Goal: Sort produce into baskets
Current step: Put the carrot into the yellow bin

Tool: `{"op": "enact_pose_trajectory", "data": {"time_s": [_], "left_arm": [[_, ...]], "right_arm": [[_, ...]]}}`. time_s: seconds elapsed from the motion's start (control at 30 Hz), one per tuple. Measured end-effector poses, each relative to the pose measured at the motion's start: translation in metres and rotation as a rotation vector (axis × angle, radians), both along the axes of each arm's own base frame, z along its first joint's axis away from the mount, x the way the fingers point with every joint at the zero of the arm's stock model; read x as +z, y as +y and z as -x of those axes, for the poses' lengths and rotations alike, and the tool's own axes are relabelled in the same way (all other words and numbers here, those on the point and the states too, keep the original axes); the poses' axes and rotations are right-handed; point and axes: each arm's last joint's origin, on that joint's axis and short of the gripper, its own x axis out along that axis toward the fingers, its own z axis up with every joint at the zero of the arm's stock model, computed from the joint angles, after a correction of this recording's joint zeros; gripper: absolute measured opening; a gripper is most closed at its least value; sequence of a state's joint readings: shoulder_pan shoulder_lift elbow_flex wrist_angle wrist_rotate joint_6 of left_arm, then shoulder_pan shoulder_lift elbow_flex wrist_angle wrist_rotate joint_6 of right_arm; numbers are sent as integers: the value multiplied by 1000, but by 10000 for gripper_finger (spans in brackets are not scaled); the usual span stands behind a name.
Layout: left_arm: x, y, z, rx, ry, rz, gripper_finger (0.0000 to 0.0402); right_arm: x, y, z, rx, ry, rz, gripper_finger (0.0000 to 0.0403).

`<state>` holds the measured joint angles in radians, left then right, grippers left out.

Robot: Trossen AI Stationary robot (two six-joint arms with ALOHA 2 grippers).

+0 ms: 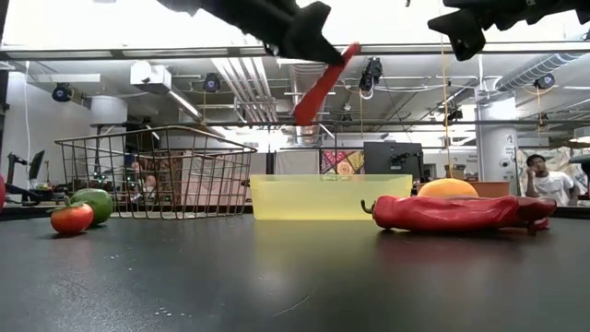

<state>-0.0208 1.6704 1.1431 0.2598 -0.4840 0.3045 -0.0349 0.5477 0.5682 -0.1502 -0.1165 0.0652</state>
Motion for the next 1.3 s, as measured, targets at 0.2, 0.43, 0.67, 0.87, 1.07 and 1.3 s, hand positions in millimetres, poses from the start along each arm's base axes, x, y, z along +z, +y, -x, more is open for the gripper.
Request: {"op": "enact_pose_trajectory", "data": {"time_s": [0.2, 0.43, 0.67, 0.87, 1.07, 1.3], "left_arm": [[-17, 36, -6, 46, 12, 84, 27], [-27, 45, -14, 74, 39, 134, 27], [-36, 54, -24, 112, 252, 154, 27], [-56, 62, -46, 131, 381, 167, 27], [-69, 79, -67, 158, 540, 165, 27], [-71, 93, -82, 182, 675, 189, 28]], "right_arm": [[-1, 0, 1, 4, 6, 17, 185], [-6, 0, 1, 10, 56, 45, 185], [-6, 0, 1, 12, 59, 59, 185], [-7, 0, 1, 13, 65, 62, 185], [-8, 0, 1, 12, 76, 59, 185], [-8, 0, 1, 11, 77, 55, 185]]}}
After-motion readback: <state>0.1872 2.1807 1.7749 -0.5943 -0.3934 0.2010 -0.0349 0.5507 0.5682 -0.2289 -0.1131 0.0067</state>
